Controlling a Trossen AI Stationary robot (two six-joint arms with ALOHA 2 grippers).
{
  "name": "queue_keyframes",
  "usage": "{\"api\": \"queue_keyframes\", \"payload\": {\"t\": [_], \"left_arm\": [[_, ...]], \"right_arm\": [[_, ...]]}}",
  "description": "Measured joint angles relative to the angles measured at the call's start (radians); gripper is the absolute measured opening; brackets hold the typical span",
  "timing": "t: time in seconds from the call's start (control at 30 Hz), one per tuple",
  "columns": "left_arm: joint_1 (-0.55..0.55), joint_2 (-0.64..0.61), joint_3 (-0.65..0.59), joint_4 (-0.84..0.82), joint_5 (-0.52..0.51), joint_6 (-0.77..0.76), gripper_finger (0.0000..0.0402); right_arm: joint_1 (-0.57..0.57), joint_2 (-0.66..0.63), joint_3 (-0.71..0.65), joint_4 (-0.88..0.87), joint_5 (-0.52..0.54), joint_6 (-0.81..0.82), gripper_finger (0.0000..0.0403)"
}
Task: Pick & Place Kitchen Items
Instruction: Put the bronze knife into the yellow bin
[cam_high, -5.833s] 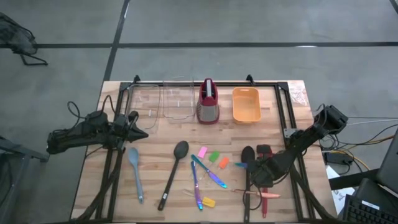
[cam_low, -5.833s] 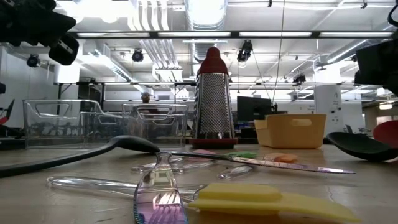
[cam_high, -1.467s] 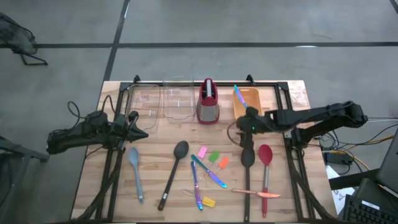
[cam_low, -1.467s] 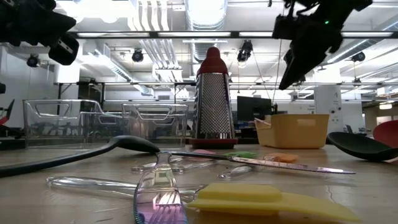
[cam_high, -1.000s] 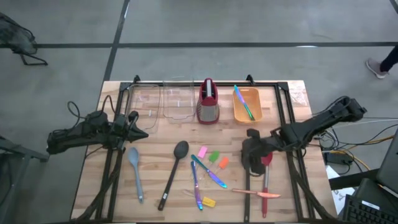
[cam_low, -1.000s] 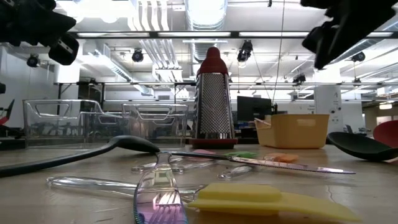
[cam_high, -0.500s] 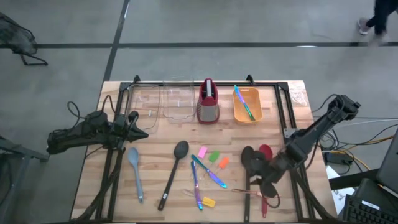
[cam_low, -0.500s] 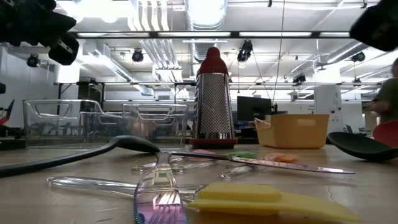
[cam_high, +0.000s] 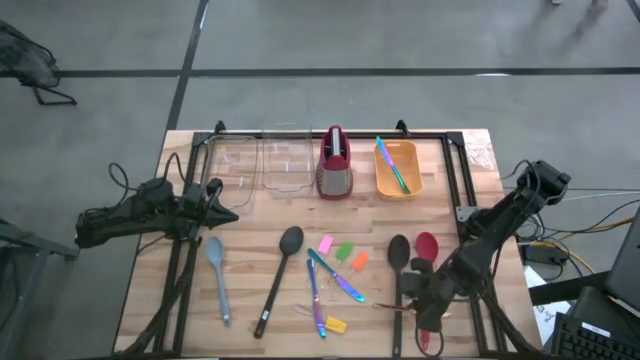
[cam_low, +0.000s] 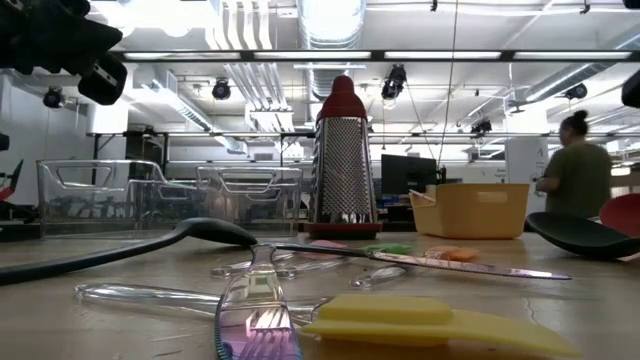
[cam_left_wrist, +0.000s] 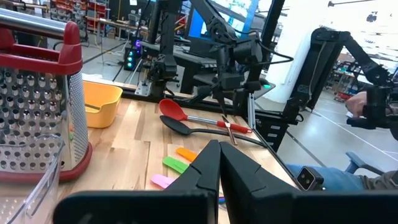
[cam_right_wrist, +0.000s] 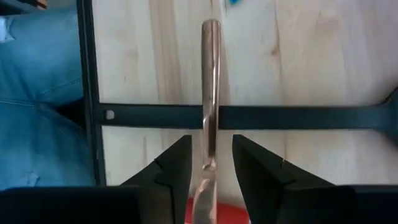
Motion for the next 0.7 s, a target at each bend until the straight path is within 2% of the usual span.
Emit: {"api": "queue_keyframes", "payload": {"t": [0.47,0.7], "left_arm": [[0.0,0.0,0.0,0.0,0.0,0.0,0.0012],[0.0,0.0,0.0,0.0,0.0,0.0,0.0012]], "right_arm": [[0.017,-0.006,0.0,-0.005,-0.044,0.012,0.0125],[0.049,0.03,0.0,0.032,0.023,-0.016,0.0139]]}}
